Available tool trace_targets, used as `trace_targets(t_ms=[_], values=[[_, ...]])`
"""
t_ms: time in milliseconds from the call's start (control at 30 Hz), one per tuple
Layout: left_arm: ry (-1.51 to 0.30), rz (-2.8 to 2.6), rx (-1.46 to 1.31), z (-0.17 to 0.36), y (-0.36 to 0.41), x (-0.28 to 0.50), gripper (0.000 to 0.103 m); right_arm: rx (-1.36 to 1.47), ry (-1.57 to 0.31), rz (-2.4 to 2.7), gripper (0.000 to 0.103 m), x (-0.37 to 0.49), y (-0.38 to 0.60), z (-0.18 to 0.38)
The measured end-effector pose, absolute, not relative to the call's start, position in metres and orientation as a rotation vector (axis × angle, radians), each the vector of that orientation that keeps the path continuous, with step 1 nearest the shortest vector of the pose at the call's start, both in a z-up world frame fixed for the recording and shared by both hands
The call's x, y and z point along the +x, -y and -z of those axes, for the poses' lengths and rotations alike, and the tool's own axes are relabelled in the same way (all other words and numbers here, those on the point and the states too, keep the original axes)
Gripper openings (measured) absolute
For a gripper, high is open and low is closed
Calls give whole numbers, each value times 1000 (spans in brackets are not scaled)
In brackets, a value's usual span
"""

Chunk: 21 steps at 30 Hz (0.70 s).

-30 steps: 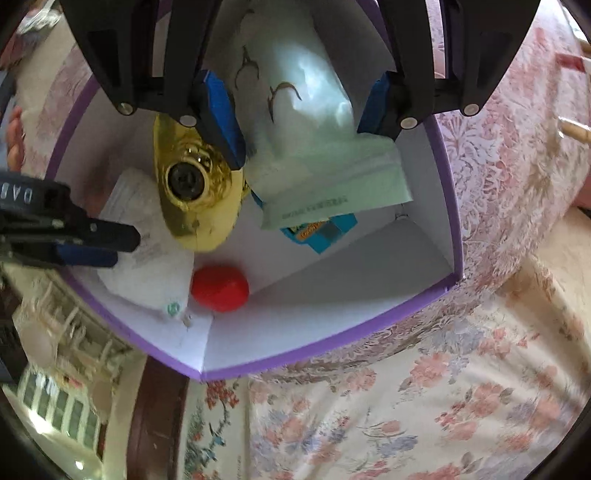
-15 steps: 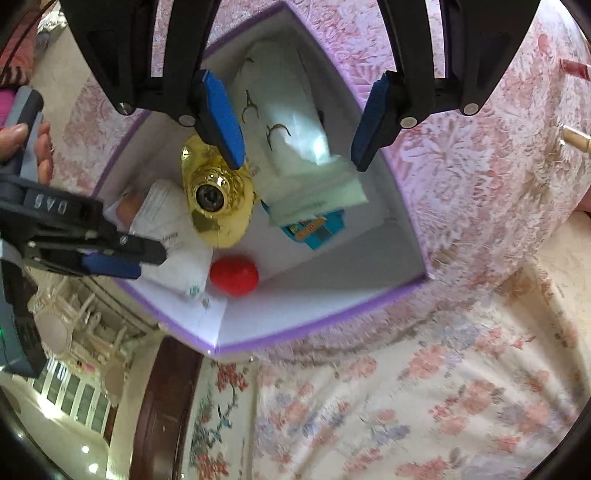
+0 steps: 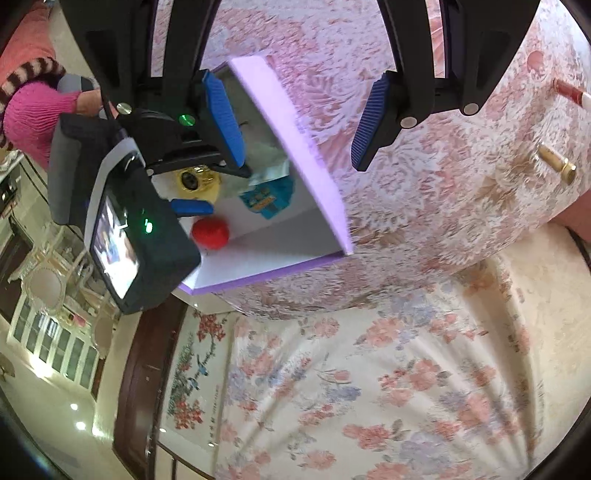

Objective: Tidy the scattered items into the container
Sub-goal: 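Withdraw both tools from the box toward the remaining jar and spray can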

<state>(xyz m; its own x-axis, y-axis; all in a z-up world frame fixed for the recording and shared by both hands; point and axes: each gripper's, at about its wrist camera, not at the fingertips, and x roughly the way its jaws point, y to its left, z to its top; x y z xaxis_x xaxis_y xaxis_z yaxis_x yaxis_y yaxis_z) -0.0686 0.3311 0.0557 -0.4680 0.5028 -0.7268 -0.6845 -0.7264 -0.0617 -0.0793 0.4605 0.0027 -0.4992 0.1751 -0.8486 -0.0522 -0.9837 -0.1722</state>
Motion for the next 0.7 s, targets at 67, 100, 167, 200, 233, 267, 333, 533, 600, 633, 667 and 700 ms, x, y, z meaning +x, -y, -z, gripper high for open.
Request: trace_targets(t_ms=[67, 100, 167, 200, 233, 267, 333, 533, 600, 633, 667, 700], values=[[-284, -2211, -994, -55, -315, -74, 61, -1505, 244, -2583, 62, -78, -455, -3], [-268, -2218, -1003, -53, -306, -77, 61, -1509, 272, -2571, 62, -77, -453, -3], [-239, -2232, -1016, -51, -288, -81, 61, -1516, 328, -2548, 62, -76, -448, -3], [-226, -2238, -1019, -50, -279, -82, 61, -1510, 354, -2543, 62, -74, -444, -4], [-213, -2245, -1023, -49, -271, -83, 61, -1501, 379, -2539, 62, -71, -440, -6], [-201, -2252, -1026, -48, -262, -84, 61, -1490, 409, -2535, 62, -68, -436, -8], [-174, -2268, -1030, -46, -243, -85, 61, -1482, 468, -2521, 62, -62, -428, -10], [-90, -2344, -1030, -41, -173, -86, 61, -1471, 438, -2543, 62, -55, -421, -25], [-62, -2389, -1036, -37, -145, -88, 61, -1368, 383, -2553, 62, -52, -423, -40], [-52, -2406, -1042, -35, -134, -89, 61, -1319, 353, -2572, 62, -50, -422, -49], [-31, -2435, -1055, -30, -116, -91, 63, -1270, 324, -2591, 62, -47, -420, -59], [-22, -2462, -1065, -26, -102, -93, 64, -1231, 298, -2624, 63, -45, -415, -68]])
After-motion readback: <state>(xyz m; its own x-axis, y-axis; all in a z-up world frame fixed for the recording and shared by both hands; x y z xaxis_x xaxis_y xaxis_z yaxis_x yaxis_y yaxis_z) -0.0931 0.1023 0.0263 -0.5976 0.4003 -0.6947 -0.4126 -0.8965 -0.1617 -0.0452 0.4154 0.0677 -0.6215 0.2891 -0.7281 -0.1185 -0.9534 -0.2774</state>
